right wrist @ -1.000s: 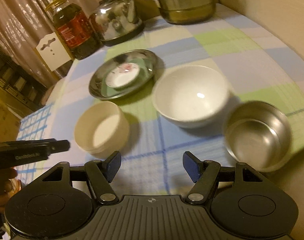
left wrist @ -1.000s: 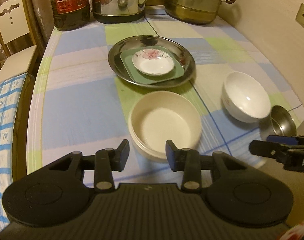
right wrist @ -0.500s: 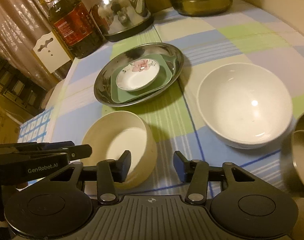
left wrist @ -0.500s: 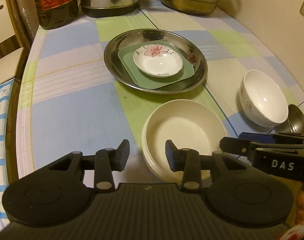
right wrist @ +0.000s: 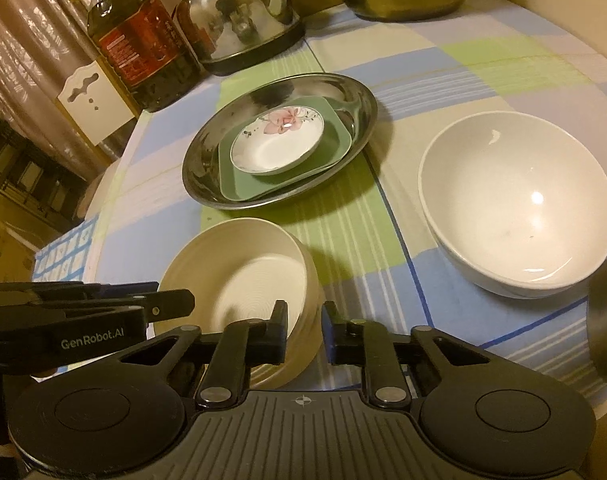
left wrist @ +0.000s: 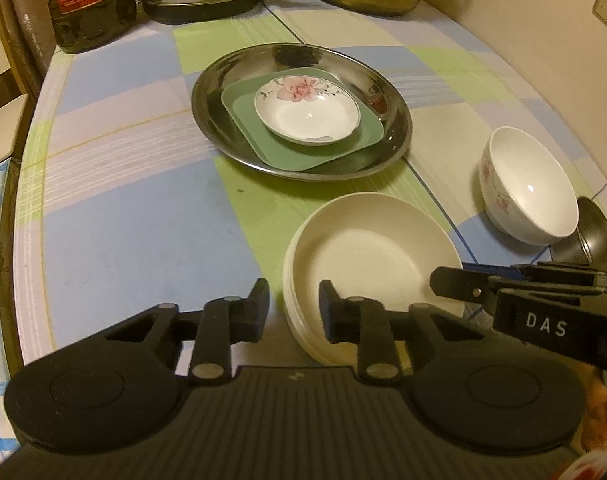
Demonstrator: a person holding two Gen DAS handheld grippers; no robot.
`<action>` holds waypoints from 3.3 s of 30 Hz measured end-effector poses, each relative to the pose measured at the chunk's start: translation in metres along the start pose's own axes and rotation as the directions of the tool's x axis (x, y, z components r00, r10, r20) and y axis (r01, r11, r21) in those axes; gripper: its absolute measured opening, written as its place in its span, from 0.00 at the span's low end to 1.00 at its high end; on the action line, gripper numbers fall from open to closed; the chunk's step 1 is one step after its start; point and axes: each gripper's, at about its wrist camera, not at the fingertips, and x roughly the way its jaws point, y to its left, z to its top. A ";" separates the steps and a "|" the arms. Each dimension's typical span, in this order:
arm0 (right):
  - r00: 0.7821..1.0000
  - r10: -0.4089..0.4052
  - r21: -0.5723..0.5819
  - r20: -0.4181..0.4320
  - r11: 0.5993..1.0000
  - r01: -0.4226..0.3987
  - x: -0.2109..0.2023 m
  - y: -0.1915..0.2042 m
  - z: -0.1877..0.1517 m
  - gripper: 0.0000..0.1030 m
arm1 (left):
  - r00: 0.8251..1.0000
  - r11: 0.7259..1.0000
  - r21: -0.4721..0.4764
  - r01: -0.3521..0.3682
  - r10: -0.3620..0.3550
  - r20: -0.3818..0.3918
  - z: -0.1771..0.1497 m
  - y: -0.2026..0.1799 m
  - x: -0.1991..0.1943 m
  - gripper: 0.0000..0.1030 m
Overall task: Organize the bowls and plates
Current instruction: 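Reach both tools to the cream bowl and close on its rim, then carry the cream bowl with both tools and lower it into the white bowl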
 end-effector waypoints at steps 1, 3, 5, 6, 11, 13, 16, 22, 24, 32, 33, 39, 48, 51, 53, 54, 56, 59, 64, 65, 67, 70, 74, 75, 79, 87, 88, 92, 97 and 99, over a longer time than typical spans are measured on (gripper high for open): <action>1.000 -0.002 -0.001 0.001 1.000 0.002 0.000 0.000 0.000 0.16 | 1.000 1.000 0.002 0.005 -0.005 -0.001 0.000 0.000 0.000 0.19; 1.000 -0.001 0.000 0.001 1.000 0.001 0.000 0.000 0.000 0.15 | 1.000 1.000 0.002 0.017 -0.017 -0.004 -0.001 0.000 0.000 0.17; 1.000 0.000 0.005 0.002 1.000 0.000 0.000 -0.001 0.000 0.15 | 1.000 1.000 0.000 0.015 -0.015 -0.004 -0.001 -0.001 0.000 0.16; 1.000 0.000 0.004 0.002 1.000 0.000 0.000 -0.001 0.000 0.15 | 1.000 1.000 0.001 0.013 -0.013 -0.002 -0.002 -0.001 0.000 0.15; 1.000 -0.007 -0.006 0.002 1.000 0.007 0.000 0.001 0.001 0.15 | 1.000 1.000 0.002 0.011 -0.011 -0.003 -0.002 -0.002 -0.001 0.14; 1.000 -0.009 -0.009 0.003 1.000 0.009 -0.001 0.002 0.000 0.15 | 1.000 1.000 0.003 0.009 -0.009 -0.001 -0.002 -0.002 -0.002 0.14; 1.000 -0.008 -0.011 0.006 1.000 0.008 -0.002 0.003 -0.001 0.15 | 1.000 1.000 0.005 0.008 -0.008 -0.001 -0.004 -0.003 -0.003 0.14; 1.000 -0.010 -0.010 0.006 1.000 0.010 -0.006 0.004 -0.003 0.14 | 1.000 1.000 0.007 0.008 -0.008 0.008 -0.006 -0.006 -0.008 0.14; 1.000 -0.010 -0.011 0.013 1.000 0.010 -0.009 0.005 -0.002 0.14 | 1.000 1.000 0.008 0.011 -0.011 0.015 -0.006 -0.006 -0.012 0.14; 0.998 0.001 -0.007 0.061 1.000 -0.001 -0.037 0.007 0.005 0.14 | 0.997 0.999 0.019 0.035 -0.036 0.074 0.002 -0.014 -0.041 0.14; 0.997 0.002 -0.004 0.071 1.000 -0.002 -0.042 0.006 0.007 0.14 | 0.995 0.999 0.024 0.041 -0.043 0.086 0.005 -0.016 -0.046 0.14; 0.992 -0.022 0.037 0.123 0.999 0.017 -0.075 -0.004 0.018 0.14 | 0.982 0.993 0.072 0.096 -0.106 0.158 0.029 -0.039 -0.067 0.14; 0.976 -0.116 0.122 0.185 0.988 0.094 -0.120 -0.045 0.046 0.15 | 0.959 0.967 0.182 0.176 -0.210 0.189 0.069 -0.098 -0.052 0.14; 0.975 -0.136 0.156 0.174 0.982 0.109 -0.124 -0.066 0.056 0.15 | 0.954 0.960 0.192 0.204 -0.239 0.181 0.080 -0.112 -0.042 0.14; 0.976 -0.147 0.175 0.162 0.977 0.118 -0.126 -0.080 0.061 0.15 | 0.953 0.956 0.198 0.217 -0.252 0.169 0.087 -0.122 -0.034 0.14; 0.976 -0.151 0.183 0.157 0.976 0.122 -0.125 -0.086 0.064 0.15 | 0.953 0.955 0.201 0.220 -0.255 0.165 0.089 -0.126 -0.031 0.14; 0.976 -0.161 0.195 0.144 0.972 0.132 -0.124 -0.096 0.066 0.14 | 0.953 0.951 0.207 0.228 -0.262 0.154 0.092 -0.133 -0.023 0.14; 0.977 -0.171 0.210 0.127 0.967 0.142 -0.121 -0.108 0.066 0.15 | 0.956 0.951 0.210 0.228 -0.259 0.137 0.093 -0.140 -0.012 0.14; 0.979 -0.174 0.226 0.105 0.963 0.147 -0.115 -0.122 0.062 0.15 | 0.962 0.953 0.192 0.234 -0.256 0.095 0.091 -0.142 0.007 0.14; 0.980 -0.174 0.227 0.101 0.963 0.148 -0.113 -0.124 0.062 0.15 | 0.963 0.954 0.184 0.236 -0.255 0.085 0.090 -0.141 0.011 0.14; 0.981 -0.171 0.230 0.096 0.962 0.145 -0.109 -0.127 0.062 0.14 | 0.965 0.956 0.175 0.236 -0.252 0.073 0.089 -0.140 0.016 0.14; 0.982 -0.169 0.232 0.088 0.962 0.145 -0.105 -0.130 0.063 0.14 | 0.967 0.958 0.169 0.233 -0.247 0.063 0.088 -0.141 0.021 0.14; 0.984 -0.163 0.233 0.078 0.962 0.141 -0.102 -0.133 0.064 0.14 | 0.970 0.961 0.166 0.223 -0.235 0.056 0.088 -0.142 0.025 0.14; 0.984 -0.162 0.234 0.075 0.962 0.141 -0.101 -0.134 0.064 0.14 | 0.971 0.961 0.162 0.222 -0.233 0.054 0.088 -0.142 0.025 0.14; 0.986 -0.157 0.235 0.061 0.962 0.139 -0.097 -0.136 0.064 0.15 | 0.972 0.964 0.154 0.218 -0.228 0.049 0.088 -0.143 0.027 0.14; 0.990 -0.130 0.240 0.052 0.964 0.114 -0.094 -0.139 0.067 0.15 | 0.977 0.972 0.111 0.207 -0.211 0.028 0.086 -0.141 0.031 0.15; 0.990 -0.129 0.240 0.050 0.964 0.114 -0.094 -0.140 0.067 0.15 | 0.977 0.973 0.109 0.205 -0.210 0.029 0.086 -0.141 0.030 0.15; 0.990 -0.126 0.244 0.070 0.964 0.106 -0.098 -0.140 0.066 0.15 | 0.977 0.974 0.106 0.198 -0.205 0.058 0.086 -0.141 0.021 0.19; 0.986 -0.113 0.238 0.119 0.968 0.082 -0.112 -0.139 0.063 0.42 | 0.977 0.978 0.120 0.170 -0.183 0.109 0.083 -0.145 -0.001 0.20; 0.986 -0.097 0.232 0.136 0.971 0.064 -0.120 -0.139 0.061 0.44 | 0.975 0.979 0.123 0.164 -0.180 0.129 0.079 -0.146 -0.012 0.20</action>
